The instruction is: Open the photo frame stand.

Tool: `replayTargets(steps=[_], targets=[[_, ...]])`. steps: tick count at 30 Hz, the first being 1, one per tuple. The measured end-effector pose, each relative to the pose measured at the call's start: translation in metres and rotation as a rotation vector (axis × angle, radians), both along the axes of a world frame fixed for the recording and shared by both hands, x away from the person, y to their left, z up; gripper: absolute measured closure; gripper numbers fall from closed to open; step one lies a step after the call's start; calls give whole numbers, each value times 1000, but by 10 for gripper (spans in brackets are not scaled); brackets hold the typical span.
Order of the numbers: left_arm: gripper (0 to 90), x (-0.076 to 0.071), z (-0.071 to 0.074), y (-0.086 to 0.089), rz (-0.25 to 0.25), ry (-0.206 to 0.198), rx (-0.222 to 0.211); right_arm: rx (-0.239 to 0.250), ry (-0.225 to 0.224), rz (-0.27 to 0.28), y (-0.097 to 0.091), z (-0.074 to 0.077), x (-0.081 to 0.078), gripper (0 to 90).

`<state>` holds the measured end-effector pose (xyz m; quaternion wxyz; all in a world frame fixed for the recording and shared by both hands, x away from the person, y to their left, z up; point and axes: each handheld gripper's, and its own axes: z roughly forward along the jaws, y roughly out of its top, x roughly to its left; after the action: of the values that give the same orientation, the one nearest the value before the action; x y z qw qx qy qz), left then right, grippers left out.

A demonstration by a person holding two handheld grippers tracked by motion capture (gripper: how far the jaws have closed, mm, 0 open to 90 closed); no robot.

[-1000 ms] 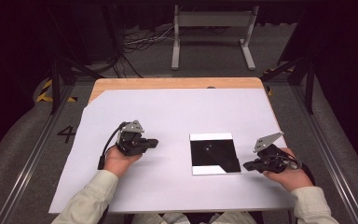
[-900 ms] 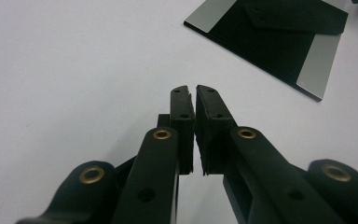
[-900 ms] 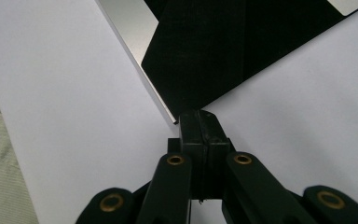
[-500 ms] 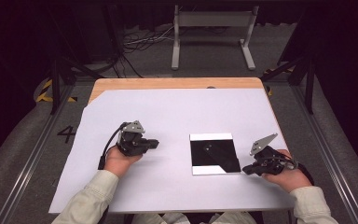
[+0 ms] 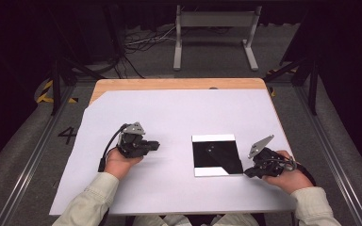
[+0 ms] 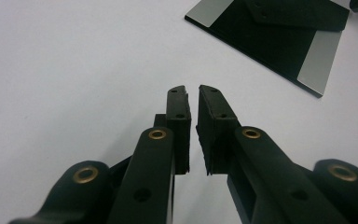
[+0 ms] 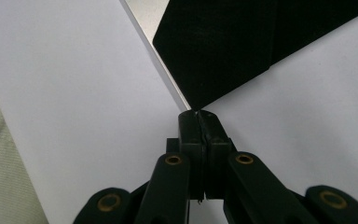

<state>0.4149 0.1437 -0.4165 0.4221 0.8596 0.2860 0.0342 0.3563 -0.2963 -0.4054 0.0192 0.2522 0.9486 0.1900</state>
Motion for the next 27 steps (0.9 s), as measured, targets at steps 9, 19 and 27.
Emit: replayTargets(steps=[9,19,27], targets=[[825,-3,-1,5,15,4,-2,-45,11,14,7,0,3,890],[824,-3,-1,7,16,5,-2,-94,27,16,9,-1,3,892],[823,-3,-1,6,14,2,2,-100,30,15,13,-2,4,894]])
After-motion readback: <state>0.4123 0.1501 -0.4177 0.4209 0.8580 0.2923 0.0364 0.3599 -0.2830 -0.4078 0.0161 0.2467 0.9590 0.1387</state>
